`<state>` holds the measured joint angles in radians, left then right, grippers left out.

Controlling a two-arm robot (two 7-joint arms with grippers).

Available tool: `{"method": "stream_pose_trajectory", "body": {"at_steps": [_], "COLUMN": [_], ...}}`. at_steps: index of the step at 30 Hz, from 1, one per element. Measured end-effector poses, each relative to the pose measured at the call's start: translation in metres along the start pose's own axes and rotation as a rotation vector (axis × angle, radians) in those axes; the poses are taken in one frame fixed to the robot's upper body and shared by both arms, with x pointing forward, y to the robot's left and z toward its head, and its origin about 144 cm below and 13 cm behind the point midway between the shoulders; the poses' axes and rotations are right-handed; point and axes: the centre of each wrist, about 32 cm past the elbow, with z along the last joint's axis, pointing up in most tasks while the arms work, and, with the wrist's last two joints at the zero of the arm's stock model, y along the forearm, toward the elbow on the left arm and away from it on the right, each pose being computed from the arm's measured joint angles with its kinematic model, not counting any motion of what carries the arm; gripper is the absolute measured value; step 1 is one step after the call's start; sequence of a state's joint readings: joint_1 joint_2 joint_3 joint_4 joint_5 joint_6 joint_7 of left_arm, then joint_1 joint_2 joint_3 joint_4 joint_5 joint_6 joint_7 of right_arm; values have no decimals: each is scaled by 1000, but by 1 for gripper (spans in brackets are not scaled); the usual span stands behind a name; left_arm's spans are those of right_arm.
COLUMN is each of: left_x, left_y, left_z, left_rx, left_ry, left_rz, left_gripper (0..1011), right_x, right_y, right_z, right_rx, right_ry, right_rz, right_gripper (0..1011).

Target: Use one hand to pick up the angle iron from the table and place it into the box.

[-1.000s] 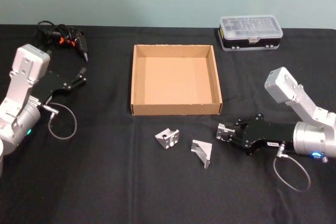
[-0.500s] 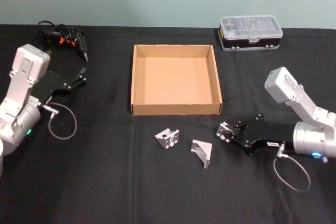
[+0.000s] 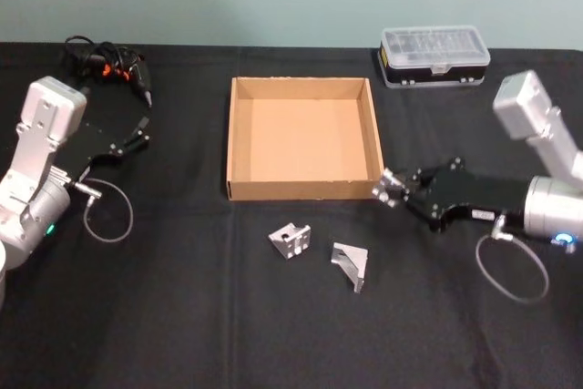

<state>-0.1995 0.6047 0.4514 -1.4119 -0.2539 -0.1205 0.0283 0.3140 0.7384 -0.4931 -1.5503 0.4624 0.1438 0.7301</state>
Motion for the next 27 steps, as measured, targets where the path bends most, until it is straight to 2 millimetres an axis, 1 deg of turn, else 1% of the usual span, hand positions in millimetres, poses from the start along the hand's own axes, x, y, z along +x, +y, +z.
{"method": "stream_pose_trajectory", "body": {"at_steps": [1, 4, 7, 9, 13, 16, 19, 20, 22, 23, 26, 27], "left_x": [0, 0, 0, 0, 0, 0, 0, 0, 0, 0, 0, 0], "left_y": [0, 0, 0, 0, 0, 0, 0, 0, 0, 0, 0, 0], "left_z": [0, 0, 0, 0, 0, 0, 0, 0, 0, 0, 0, 0], "left_rx": [0, 0, 0, 0, 0, 0, 0, 0, 0, 0, 0, 0], "left_ry": [0, 0, 0, 0, 0, 0, 0, 0, 0, 0, 0, 0], "left_rz": [0, 0, 0, 0, 0, 0, 0, 0, 0, 0, 0, 0], "left_gripper": [1011, 1011, 1011, 1011, 1011, 1011, 1011, 1011, 1011, 1011, 1011, 1011], "right_x": [0, 11, 20, 28, 36, 47, 52, 55, 58, 60, 63, 64], "right_y": [0, -5, -4, -1, 8, 25, 37, 44, 55, 65, 80, 89], "right_z": [0, 19, 35, 45, 59, 74, 82, 86, 90, 93, 95, 97], "right_rx": [0, 43, 70, 79, 74, 51, 31, 18, -2, -22, -50, -66], "right_ry": [0, 5, 15, 19, 16, 15, 24, 31, 42, 50, 58, 61], "right_rz": [0, -7, -19, -29, -35, -48, -56, -59, -61, -61, -63, -65], "right_gripper": [75, 75, 77, 77, 75, 75, 75, 75, 77, 77, 75, 75]}}
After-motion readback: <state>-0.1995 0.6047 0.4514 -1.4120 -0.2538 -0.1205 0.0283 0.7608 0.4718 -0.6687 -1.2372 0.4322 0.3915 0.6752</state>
